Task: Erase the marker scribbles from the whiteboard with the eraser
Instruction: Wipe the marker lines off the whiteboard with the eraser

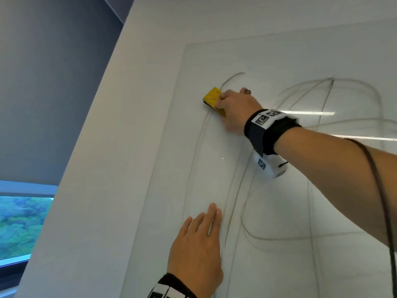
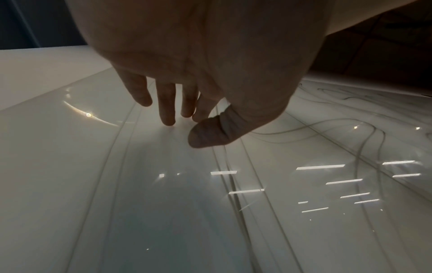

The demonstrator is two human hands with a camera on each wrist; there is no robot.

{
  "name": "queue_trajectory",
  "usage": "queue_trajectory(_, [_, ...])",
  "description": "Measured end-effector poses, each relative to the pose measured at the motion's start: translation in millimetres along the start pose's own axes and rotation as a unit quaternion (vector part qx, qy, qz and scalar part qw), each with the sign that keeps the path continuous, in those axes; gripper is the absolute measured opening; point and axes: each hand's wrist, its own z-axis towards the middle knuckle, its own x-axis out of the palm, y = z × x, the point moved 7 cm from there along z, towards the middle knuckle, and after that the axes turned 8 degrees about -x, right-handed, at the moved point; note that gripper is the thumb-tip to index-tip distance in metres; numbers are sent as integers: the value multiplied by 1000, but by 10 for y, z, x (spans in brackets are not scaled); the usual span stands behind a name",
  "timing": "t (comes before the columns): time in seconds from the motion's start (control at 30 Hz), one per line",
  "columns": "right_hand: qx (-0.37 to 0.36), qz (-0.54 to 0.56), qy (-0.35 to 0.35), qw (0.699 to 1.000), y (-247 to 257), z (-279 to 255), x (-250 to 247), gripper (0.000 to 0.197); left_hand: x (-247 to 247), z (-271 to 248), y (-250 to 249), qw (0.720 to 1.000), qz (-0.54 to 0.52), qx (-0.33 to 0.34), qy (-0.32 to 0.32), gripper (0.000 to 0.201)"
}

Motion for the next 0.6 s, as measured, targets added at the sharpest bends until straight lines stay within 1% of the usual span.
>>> queue_trajectory(0.03, [-14,-9,-7,1000,-4,13,-47,49,-11,2,4,1000,-4,-1,0,99])
queue_trajectory(0.07, [7,-9,-19,1000,-116,68,-156,47,-13,5,8,1000,-9,-2,1,99])
queue_trajectory(0.17, [134,-24,-87,987,-700,252,-573,42,15,2,-8,1000,-25,-9,6,100])
queue_trajectory(0.2, [161,-29,-94,982,-775,265,-635,41,26,-5,-14,999,-34,-15,4,100])
queue_trajectory(0.23, [167,-35,-97,980,-741,308,-620,40,32,-10,-19,999,-39,-21,-1,100])
queue_trajectory(0.27, [154,-40,-97,982,-597,344,-550,39,30,-12,-28,999,-42,-25,-6,100])
queue_trajectory(0.3, [125,-40,-80,988,-387,370,-424,38,27,-16,-32,999,-46,-27,-7,99])
queue_trajectory(0.37, [36,-32,-33,998,41,356,-103,43,31,-20,-23,998,-50,-28,1,99])
queue_trajectory(0.4, [11,-25,-12,1000,158,307,1,46,33,-25,-13,998,-49,-30,6,100])
queue_trajectory(0.43, [10,-22,-1,1000,155,282,9,48,48,-24,3,998,-51,-31,8,101])
queue_trajectory(0.47, [36,-10,-10,999,28,290,-82,49,40,-10,15,998,-54,-28,6,102])
queue_trajectory(0.53, [118,8,-65,991,-392,343,-376,48,71,-18,27,998,-55,-20,11,104])
queue_trajectory(0.6, [190,11,-104,976,-743,348,-551,43,153,-30,25,998,-37,-13,47,110])
